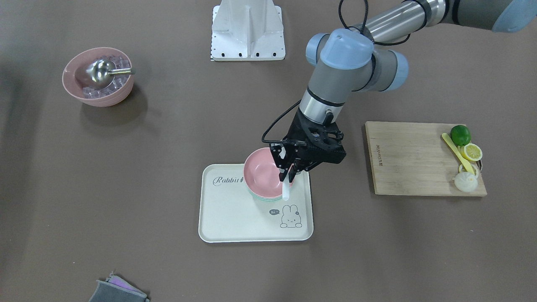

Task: Stack pink bowl on green and place spoon
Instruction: 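Carry the white spoon with the left gripper over the pink bowl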

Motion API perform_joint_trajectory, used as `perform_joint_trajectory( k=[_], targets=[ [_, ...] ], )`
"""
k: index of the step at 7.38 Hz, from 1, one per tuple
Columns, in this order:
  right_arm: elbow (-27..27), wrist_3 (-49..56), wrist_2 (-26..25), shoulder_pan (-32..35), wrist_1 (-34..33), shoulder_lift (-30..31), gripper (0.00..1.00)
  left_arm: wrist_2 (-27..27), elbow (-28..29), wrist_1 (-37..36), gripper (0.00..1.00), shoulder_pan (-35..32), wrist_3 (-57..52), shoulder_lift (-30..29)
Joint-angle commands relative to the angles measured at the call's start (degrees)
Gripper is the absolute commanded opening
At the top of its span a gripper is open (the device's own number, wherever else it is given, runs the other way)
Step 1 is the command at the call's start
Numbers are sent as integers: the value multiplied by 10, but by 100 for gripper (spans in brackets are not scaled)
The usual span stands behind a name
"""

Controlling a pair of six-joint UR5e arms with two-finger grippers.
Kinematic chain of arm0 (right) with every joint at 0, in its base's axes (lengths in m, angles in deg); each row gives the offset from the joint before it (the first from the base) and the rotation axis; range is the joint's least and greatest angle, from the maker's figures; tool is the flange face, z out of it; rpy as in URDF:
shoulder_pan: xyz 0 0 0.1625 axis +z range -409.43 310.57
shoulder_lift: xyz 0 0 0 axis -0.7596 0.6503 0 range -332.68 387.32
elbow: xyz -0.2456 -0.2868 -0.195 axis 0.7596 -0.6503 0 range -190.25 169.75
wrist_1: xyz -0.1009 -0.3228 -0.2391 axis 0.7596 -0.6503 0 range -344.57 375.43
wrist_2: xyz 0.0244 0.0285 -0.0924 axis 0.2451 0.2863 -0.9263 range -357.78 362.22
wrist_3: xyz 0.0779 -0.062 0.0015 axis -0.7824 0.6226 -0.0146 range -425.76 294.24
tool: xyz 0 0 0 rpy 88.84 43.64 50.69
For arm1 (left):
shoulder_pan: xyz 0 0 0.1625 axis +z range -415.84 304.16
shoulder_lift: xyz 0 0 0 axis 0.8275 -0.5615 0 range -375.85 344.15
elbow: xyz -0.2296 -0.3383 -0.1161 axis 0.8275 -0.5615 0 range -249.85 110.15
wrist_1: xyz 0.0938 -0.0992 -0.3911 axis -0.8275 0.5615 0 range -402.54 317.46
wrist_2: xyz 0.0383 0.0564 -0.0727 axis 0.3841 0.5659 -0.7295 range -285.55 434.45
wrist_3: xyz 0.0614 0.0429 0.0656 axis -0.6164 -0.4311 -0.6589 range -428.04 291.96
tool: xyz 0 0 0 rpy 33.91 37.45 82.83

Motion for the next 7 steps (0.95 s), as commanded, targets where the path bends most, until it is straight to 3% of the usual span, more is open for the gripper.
perform_joint_trajectory(
  k=[1, 3, 7],
  targets=[
    [16, 6, 1, 3, -22, -1, 100, 42, 41, 3, 0, 30, 0, -28],
    [16, 6, 1, 3, -20, -1, 100, 83, 74, 28, 0, 50, 0, -42],
    [16, 6, 1, 3, -20, 1, 100, 84, 93, 51, 0, 54, 0, -38]
  ],
)
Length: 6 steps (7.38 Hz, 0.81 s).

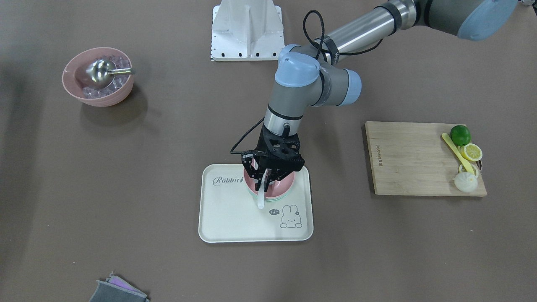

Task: Stack pink bowl on green and place spoon
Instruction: 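Lower the white spoon into the pink bowl and open the left gripper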

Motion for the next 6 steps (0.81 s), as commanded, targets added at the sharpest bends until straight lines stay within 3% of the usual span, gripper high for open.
perform_joint_trajectory(
  k=[1, 2, 3, 4, 5, 6],
  targets=[
    [0, 0, 0, 0, 0, 4, 100, 1, 1, 2, 0, 1, -2, 2],
    [0, 0, -1, 0, 0, 5, 100, 1, 0, 2, 6, 1, -3, 3],
    [0, 0, -2, 0, 1, 6, 100, 1, 0, 7, 55, 1, -4, 4],
    [0, 1, -5, 0, 1, 7, 100, 1, -1, 21, 89, 2, -4, 12],
    [0, 1, -9, 0, 1, 8, 100, 1, -1, 50, 97, 4, -3, 18],
    [0, 9, -11, 0, -1, 10, 100, 1, 0, 84, 98, 5, -3, 36]
  ],
)
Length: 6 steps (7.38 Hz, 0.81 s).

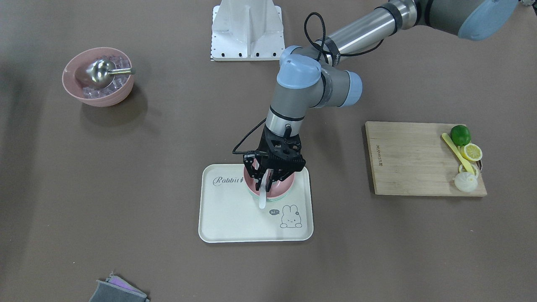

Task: Stack pink bowl on green and place spoon
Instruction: 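Lower the white spoon into the pink bowl and open the left gripper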

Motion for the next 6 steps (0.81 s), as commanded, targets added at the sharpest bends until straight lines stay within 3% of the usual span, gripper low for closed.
perform_joint_trajectory(
  k=[1, 3, 4, 5, 6],
  targets=[
    [-1, 57, -4, 0, -3, 8, 100, 0, -3, 48, 98, 0, -4, 22],
    [-4, 132, -14, 7, -4, 20, 100, -42, -9, 35, 98, -27, -57, 25],
    [-2, 139, -14, 11, -4, 30, 100, -124, -24, -7, 99, -64, -66, 38],
    [-1, 142, -13, 12, -5, 36, 100, -189, -74, -77, 99, -103, -138, 73],
    [1, 143, -10, 11, -21, 38, 100, -221, -133, -141, 100, -137, -227, 119]
  ],
)
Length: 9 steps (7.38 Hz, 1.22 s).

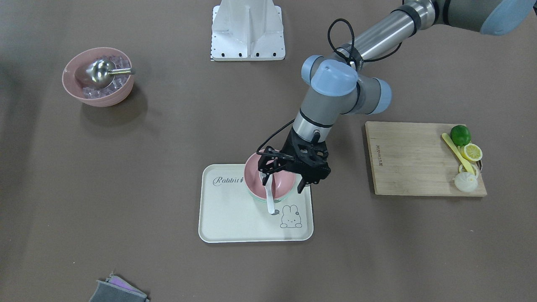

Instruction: Stack pink bowl on green and place spoon

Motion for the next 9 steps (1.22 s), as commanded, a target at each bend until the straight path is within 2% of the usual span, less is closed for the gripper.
perform_joint_trajectory(
  k=[1, 3, 5, 6, 7, 9],
  targets=[
    [11, 5, 4, 1, -40, 3, 100, -88, -103, -134, 100, -79, -158, 78],
    [29, 5, 5, 1, -61, 6, 100, -113, -167, -211, 100, -131, -289, 144],
    [29, 5, 5, 1, -61, 6, 100, -119, -197, -230, 100, -192, -421, 238],
    [30, 5, 5, 1, -61, 6, 100, -151, -191, -231, 100, -227, -483, 297],
    [30, 5, 5, 1, -61, 6, 100, -157, -183, -230, 100, -233, -495, 326],
    [29, 5, 5, 1, -60, 4, 100, -162, -143, -230, 100, -271, -485, 348]
  ],
)
